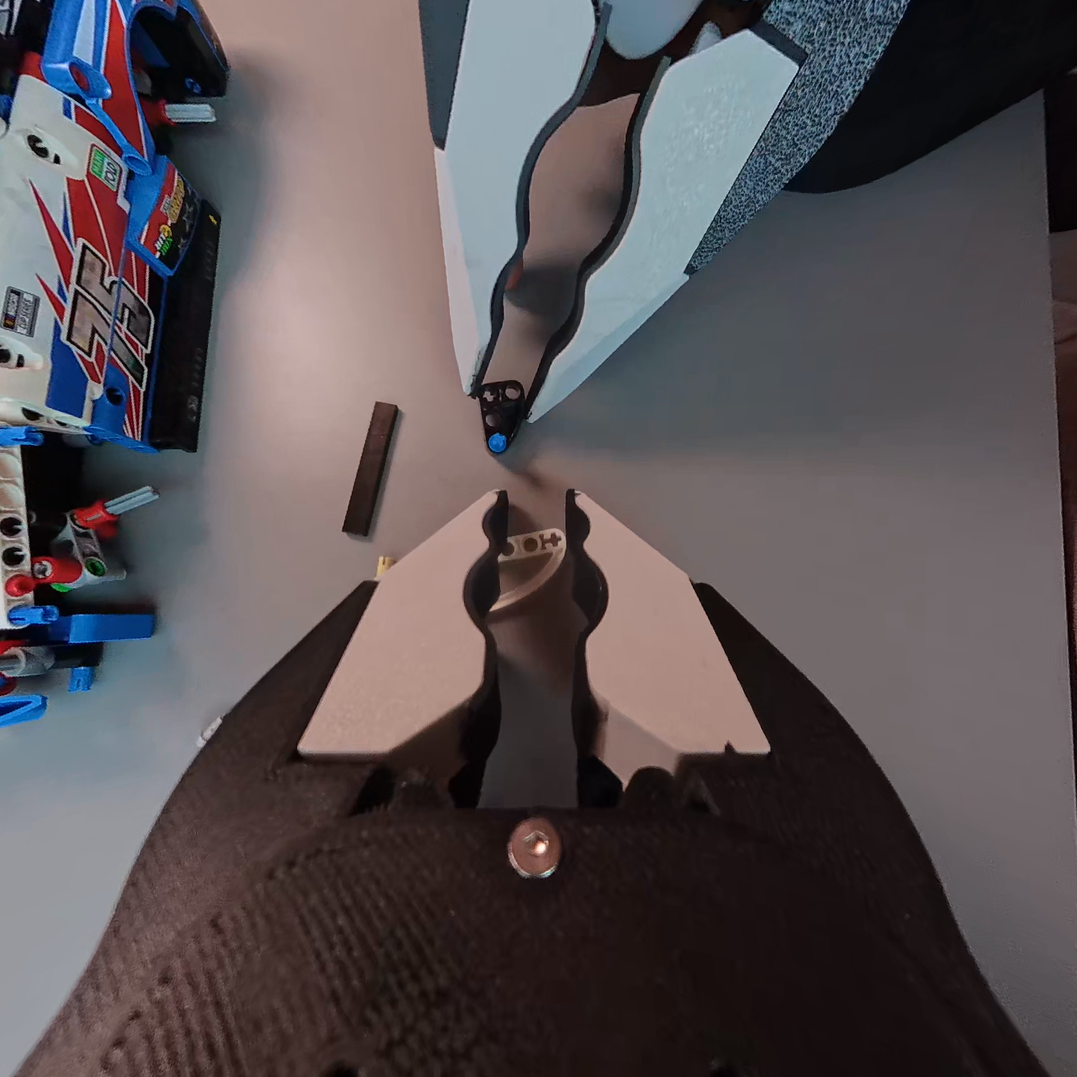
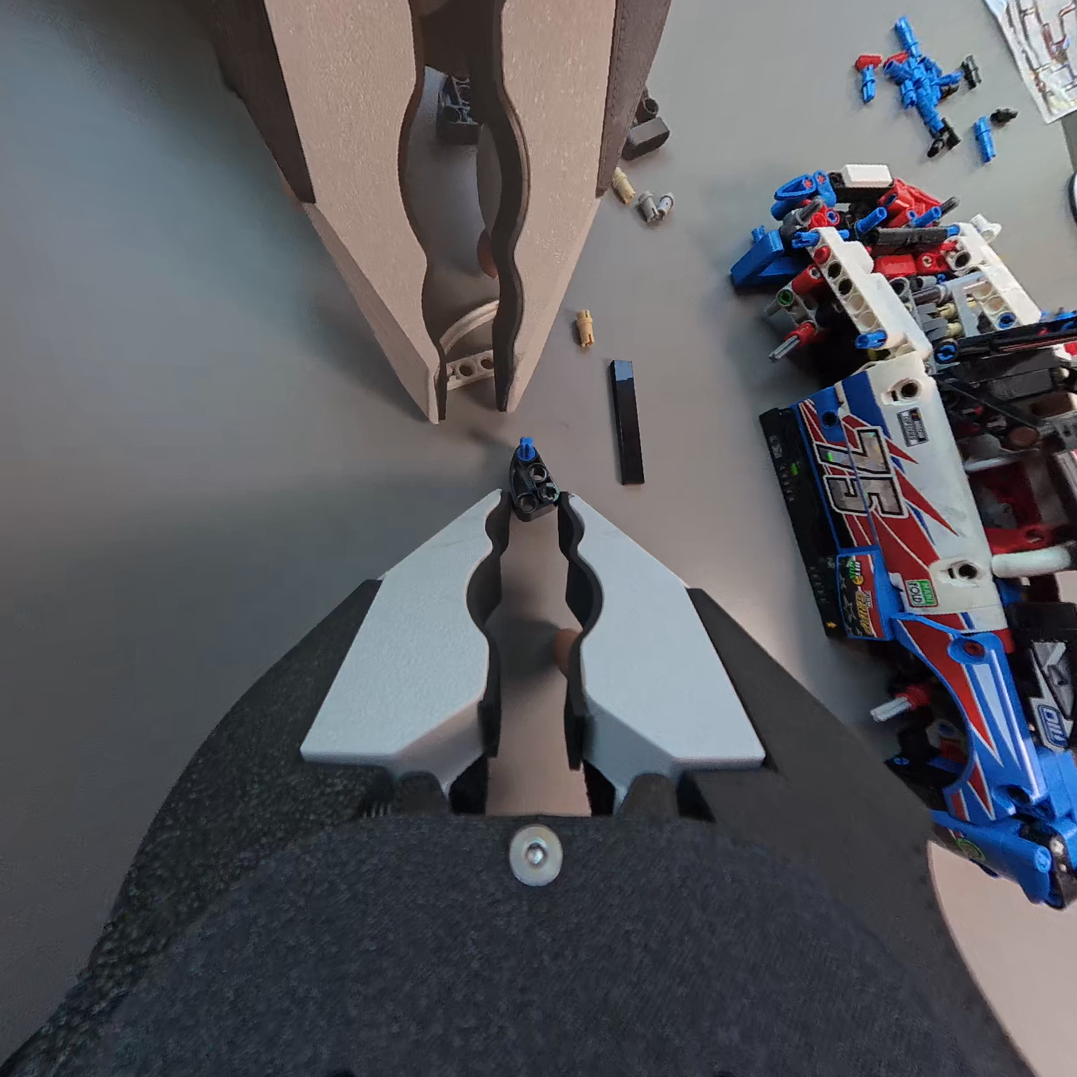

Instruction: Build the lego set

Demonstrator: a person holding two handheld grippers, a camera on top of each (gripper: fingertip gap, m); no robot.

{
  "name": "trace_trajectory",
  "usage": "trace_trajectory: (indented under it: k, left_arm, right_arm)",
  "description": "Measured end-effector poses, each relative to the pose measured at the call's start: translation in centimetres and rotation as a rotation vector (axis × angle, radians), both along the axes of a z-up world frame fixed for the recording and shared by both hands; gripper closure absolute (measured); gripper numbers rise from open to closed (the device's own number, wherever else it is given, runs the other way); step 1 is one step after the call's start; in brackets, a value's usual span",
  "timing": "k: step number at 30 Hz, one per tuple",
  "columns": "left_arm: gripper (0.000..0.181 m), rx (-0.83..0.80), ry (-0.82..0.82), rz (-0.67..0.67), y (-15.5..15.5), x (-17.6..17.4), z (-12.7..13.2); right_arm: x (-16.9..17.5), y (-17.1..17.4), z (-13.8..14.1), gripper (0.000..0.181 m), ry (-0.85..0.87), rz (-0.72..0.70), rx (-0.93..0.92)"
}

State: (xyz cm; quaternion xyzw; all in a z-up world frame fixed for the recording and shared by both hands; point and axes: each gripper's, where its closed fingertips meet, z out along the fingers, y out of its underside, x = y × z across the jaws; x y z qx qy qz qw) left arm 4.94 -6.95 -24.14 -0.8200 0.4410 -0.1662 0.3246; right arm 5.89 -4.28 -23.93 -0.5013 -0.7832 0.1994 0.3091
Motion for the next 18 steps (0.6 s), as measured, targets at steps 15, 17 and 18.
trace_trajectory:
  k: [15, 17, 18]
  left_arm:
    - [0.162, 0.089, -0.236, 0.127, 1.6, -2.4, 3.3]
    - [0.161, 0.158, -0.311, 0.186, 2.7, -3.3, 4.7]
    - [0.16, 0.193, -0.336, 0.212, 3.1, -3.8, 5.3]
  right_arm:
    - [-1.2, 0.2, 0.1, 0.163, -0.084, 0.014, -0.221]
    - [-1.6, 0.3, 1.2, 0.161, 0.013, 0.005, -0.281]
    - [-2.0, 0.6, 2.0, 0.16, 0.086, -0.004, -0.304]
